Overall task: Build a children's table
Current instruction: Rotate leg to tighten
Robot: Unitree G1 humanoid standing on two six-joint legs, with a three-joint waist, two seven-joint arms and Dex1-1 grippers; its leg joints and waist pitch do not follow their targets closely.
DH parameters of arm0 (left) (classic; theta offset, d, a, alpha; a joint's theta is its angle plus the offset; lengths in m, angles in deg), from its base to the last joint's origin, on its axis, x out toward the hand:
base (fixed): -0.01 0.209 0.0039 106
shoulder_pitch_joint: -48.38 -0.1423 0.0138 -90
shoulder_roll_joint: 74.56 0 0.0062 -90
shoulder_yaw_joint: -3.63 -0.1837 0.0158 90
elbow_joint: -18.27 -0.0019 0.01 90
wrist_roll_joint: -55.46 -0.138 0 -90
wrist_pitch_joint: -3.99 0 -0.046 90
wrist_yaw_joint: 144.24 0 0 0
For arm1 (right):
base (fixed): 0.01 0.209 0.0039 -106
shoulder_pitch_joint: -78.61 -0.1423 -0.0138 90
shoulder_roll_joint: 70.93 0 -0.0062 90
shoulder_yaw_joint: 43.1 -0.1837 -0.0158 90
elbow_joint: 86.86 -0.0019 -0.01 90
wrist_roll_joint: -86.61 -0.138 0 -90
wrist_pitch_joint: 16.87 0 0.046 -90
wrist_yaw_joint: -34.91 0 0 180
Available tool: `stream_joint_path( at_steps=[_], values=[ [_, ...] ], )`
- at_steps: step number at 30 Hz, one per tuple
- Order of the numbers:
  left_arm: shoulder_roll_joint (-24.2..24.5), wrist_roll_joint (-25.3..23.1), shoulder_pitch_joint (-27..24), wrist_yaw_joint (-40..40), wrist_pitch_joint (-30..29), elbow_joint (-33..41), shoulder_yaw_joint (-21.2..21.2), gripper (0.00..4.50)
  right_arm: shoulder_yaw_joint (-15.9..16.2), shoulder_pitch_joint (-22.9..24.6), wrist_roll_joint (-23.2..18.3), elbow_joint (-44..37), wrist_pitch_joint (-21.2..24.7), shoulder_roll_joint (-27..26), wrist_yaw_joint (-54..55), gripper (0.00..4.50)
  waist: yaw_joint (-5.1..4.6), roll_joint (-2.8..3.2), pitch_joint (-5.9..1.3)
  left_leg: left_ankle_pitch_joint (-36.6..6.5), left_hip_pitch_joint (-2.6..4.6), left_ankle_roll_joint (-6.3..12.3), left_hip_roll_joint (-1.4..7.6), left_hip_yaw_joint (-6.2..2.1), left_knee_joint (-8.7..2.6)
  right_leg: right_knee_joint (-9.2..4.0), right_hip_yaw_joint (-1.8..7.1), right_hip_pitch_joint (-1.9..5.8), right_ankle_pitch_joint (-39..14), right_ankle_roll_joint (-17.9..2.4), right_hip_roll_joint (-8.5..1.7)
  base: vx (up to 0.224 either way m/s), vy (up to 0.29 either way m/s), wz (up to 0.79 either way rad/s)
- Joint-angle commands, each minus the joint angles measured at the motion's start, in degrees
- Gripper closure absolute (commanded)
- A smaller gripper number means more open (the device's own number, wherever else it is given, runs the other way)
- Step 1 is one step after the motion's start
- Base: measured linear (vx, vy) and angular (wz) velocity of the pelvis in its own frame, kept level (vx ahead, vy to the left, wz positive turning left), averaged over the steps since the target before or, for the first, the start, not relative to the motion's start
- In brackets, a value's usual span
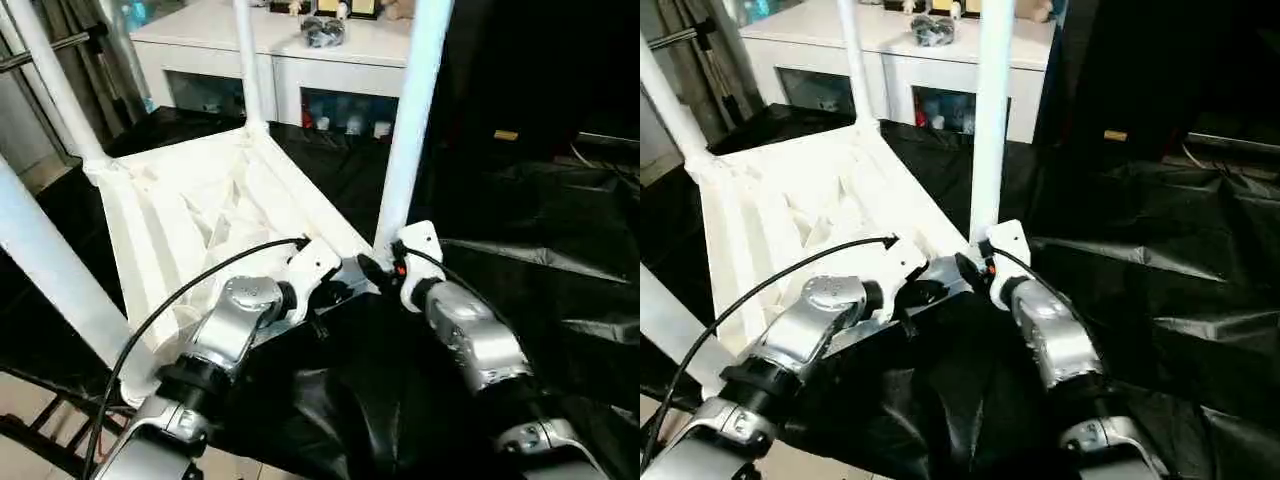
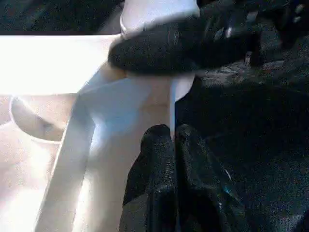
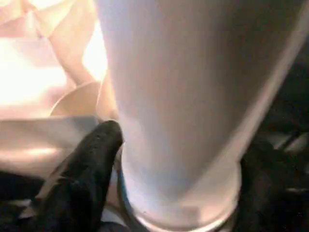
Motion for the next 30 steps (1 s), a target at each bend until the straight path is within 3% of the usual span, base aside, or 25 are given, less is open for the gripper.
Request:
stream_joint_path(
  at_steps=[1, 3, 6, 8, 9, 11, 14, 16, 19, 25, 30],
  values=[
    [-0.74, 1.82, -0.48, -4.50, 2.69, -0.16, -2.82, 4.50, 1.97, 0.80, -0.74, 0.78, 1.17, -0.20, -3.87, 0.71, 0.26, -0.37, -2.35, -14.30, 0.03, 0.70, 1.70, -0.87, -4.28, -5.56, 2.99, 1.85, -16.39, -8.66, -4.68, 0.000, 0.000, 0.00],
    [1.17, 3.16, -1.39, -8.46, 3.85, 0.84, -2.91, 4.50, 2.63, 1.06, -0.98, -1.24, 0.92, 2.63, -8.10, 0.63, 0.50, -0.40, -2.51, -12.70, -0.18, 1.24, 1.68, -0.79, -4.13, -5.20, 3.01, 2.13, -13.39, -9.14, -4.67, 0.000, 0.000, 0.00],
    [2.50, 4.34, -2.18, -12.12, 5.40, 1.88, -3.08, 4.50, 3.87, 1.78, -1.43, -3.39, 0.43, 5.28, -13.08, 0.59, 0.96, -0.35, -2.99, -8.13, -0.23, 2.40, 1.85, -0.68, -3.74, -4.09, 2.95, 2.53, -3.42, -11.71, -4.55, 0.000, 0.000, 0.00],
    [5.42, 4.87, -3.21, -16.62, 6.28, 2.97, -3.67, 4.50, 5.88, 3.90, -2.91, -7.83, -2.04, 10.56, -23.64, 0.59, 1.17, -0.61, -3.05, -6.53, -0.55, 3.66, 1.78, -0.65, -3.51, -3.72, 2.85, 2.93, 0.15, -12.48, -4.60, 0.000, 0.000, 0.00],
    [5.89, 4.87, -3.32, -17.29, 6.83, 2.90, -3.76, 4.50, 6.05, 4.28, -3.20, -8.52, -2.39, 11.36, -25.52, 0.59, 1.29, -0.44, -2.97, -6.43, -0.43, 4.68, 1.87, -0.48, -3.37, -3.69, 2.94, 2.64, 1.03, -12.65, -4.61, 0.000, 0.000, 0.00],
    [7.09, 5.25, -3.64, -19.34, 7.70, 2.80, -3.80, 4.50, 6.27, 5.27, -4.67, -10.38, -1.76, 13.65, -30.21, 0.59, 1.48, -0.66, -2.76, -7.48, -0.36, 5.11, 1.80, -0.36, -3.45, -4.04, 2.83, 2.57, -1.17, -12.87, -4.51, 0.000, 0.000, 0.00],
    [8.90, 6.52, -4.20, -23.32, 7.07, 3.66, -4.01, 4.50, 6.30, 6.15, -6.36, -12.08, -0.47, 16.16, -35.33, 0.59, 2.01, -0.54, -2.65, -8.38, -0.22, 4.84, 2.16, -0.43, -3.64, -4.07, 2.79, 2.52, -4.00, -12.49, -4.55, 0.000, 0.000, 0.00],
    [10.65, 7.64, -4.88, -26.99, 6.79, 4.95, -4.67, 4.50, 6.51, 6.61, -7.13, -13.00, -0.17, 17.72, -38.58, 0.85, 2.33, -0.60, -2.50, -9.60, -0.09, 3.82, 2.26, -0.41, -3.82, -4.31, 2.88, 2.34, -7.18, -12.37, -4.71, 0.000, 0.000, 0.00],
    [11.64, 8.23, -5.29, -28.71, 6.58, 5.63, -4.87, 4.50, 7.15, 6.93, -8.22, -14.07, 1.05, 18.93, -40.85, 0.95, 2.43, -0.53, -2.49, -9.74, -0.09, 3.59, 2.27, -0.43, -3.82, -4.31, 2.88, 2.27, -7.45, -12.34, -4.69, 0.000, 0.000, 0.00],
    [12.82, 8.03, -5.10, -30.17, 7.73, 4.98, -4.90, 4.50, 8.01, 7.44, -8.29, -15.22, 2.19, 20.05, -43.59, 1.65, 2.46, -0.54, -2.61, -8.57, -0.14, 3.45, 2.10, -0.46, -3.71, -4.18, 2.84, 2.35, -6.35, -12.40, -4.66, 0.000, 0.000, 0.00],
    [12.88, 7.75, -4.87, -29.22, 7.73, 4.60, -4.84, 4.50, 7.88, 7.80, -8.28, -15.37, 2.69, 19.41, -43.60, 1.77, 2.46, -0.58, -2.62, -8.46, -0.13, 3.45, 2.09, -0.46, -3.70, -4.13, 2.79, 2.38, -5.88, -12.64, -4.59, 0.000, 0.000, 0.00]
  ],
)
